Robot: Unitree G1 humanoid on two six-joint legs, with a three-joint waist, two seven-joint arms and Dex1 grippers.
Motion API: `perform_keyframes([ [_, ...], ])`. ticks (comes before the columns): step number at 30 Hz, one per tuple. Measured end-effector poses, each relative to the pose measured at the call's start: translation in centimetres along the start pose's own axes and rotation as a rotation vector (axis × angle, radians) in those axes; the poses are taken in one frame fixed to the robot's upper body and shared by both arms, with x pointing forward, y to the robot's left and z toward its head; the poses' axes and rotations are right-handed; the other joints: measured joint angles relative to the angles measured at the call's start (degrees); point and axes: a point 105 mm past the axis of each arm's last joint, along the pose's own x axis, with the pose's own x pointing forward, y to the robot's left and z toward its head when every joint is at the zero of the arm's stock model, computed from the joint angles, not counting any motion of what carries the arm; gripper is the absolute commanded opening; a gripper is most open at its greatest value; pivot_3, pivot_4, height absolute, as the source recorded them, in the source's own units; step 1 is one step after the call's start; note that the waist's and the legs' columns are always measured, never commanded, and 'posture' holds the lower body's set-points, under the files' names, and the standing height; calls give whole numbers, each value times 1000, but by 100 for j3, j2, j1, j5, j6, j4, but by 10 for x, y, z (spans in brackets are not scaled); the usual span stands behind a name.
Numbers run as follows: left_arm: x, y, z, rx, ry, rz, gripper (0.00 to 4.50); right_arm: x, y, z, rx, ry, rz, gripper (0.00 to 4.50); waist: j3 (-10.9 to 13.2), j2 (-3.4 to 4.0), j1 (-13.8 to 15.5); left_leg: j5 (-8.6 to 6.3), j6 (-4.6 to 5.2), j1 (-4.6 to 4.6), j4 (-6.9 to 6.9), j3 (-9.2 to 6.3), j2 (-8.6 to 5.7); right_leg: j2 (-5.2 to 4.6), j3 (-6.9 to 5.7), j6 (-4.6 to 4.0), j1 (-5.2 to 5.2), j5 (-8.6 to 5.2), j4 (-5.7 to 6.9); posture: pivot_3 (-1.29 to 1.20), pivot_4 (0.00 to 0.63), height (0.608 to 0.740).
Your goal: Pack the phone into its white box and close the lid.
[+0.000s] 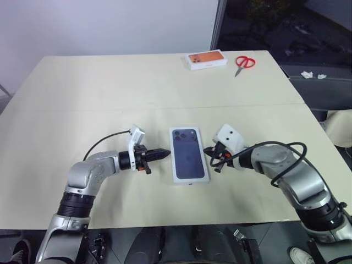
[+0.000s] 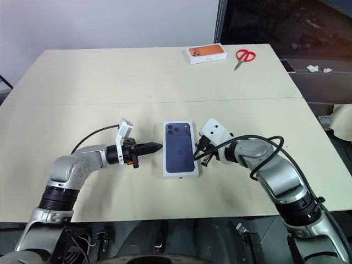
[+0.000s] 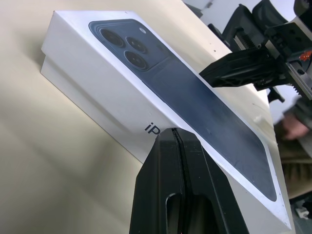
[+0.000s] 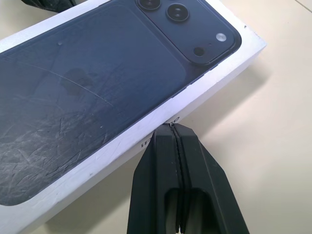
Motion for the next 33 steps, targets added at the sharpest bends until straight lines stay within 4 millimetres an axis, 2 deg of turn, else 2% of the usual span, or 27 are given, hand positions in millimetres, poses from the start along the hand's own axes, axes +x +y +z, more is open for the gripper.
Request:
perform_keyframes([
  [7, -8, 4, 3, 16, 6, 20, 0, 1, 2, 1, -10, -17, 7, 26, 0, 0, -16, 0, 0, 0, -1, 0, 1, 1, 0, 0, -1, 0, 1, 0, 150, 740],
  [11, -16, 6, 17, 32, -30, 30, 0, -1, -6, 3, -23, -18, 1, 26, 0, 0, -7, 0, 0, 0, 2, 0, 0, 1, 0, 0, 0, 0, 1, 0, 150, 740],
  [13, -15, 3, 28, 49, -50, 18, 0, -5, -17, 11, -30, -41, -27, 26, 0, 0, 4, 0, 0, 0, 3, 0, 0, 1, -1, 0, 2, 0, 1, 0, 150, 740],
  [16, -8, -1, 44, 66, -98, -6, 0, -9, -30, 33, -19, -131, -58, 26, 0, 0, 2, 0, 0, 0, 4, 0, -1, 1, -1, 0, 2, 0, 1, 0, 150, 740],
  [18, 5, -3, 52, 75, -129, -26, 0, -7, -30, 46, 3, -195, -51, 26, -1, -1, 1, 1, -1, 0, 4, 0, -1, 1, 0, 1, 2, 1, 2, 0, 150, 740],
  [20, 19, -4, 52, 87, -131, -39, 0, 0, -26, 50, 10, -211, -38, 26, -2, -2, 0, 1, -2, 1, 4, 0, -2, 1, -1, 1, 2, 1, 2, 0, 150, 740],
  [22, 28, -2, 45, 98, -108, -33, 0, 11, -21, 45, 20, -200, -24, 26, -2, -2, -10, 5, -8, 1, 3, 2, -4, 1, 1, 0, 0, 1, 3, 0, 150, 740],
  [24, 36, 0, 35, 102, -66, -34, 0, 21, -15, 31, 1, -149, -17, 26, -2, -2, -13, 6, -9, 1, 3, 3, -5, 1, 3, 0, -2, 1, 5, 0, 150, 740],
  [27, 36, 2, 21, 106, -8, -31, 0, 26, -6, 7, -22, -69, 1, 26, -2, -1, -11, 4, -6, 1, 2, 3, -5, 1, 3, 0, -2, 1, 6, 0, 150, 740],
  [30, 26, 3, 12, 107, 32, -35, 0, 11, 4, -5, -95, -22, 50, 26, -12, -4, -14, 0, 0, 11, 0, 1, -6, 0, 2, 1, 9, 1, 4, 0, 150, 740],
  [33, 8, 4, 0, 109, 81, -34, 0, -1, 18, -12, -73, -8, 123, 26, -15, -1, -29, 0, 1, 19, -2, 1, -3, 0, 3, 1, 16, 1, 4, 0, 150, 740],
])
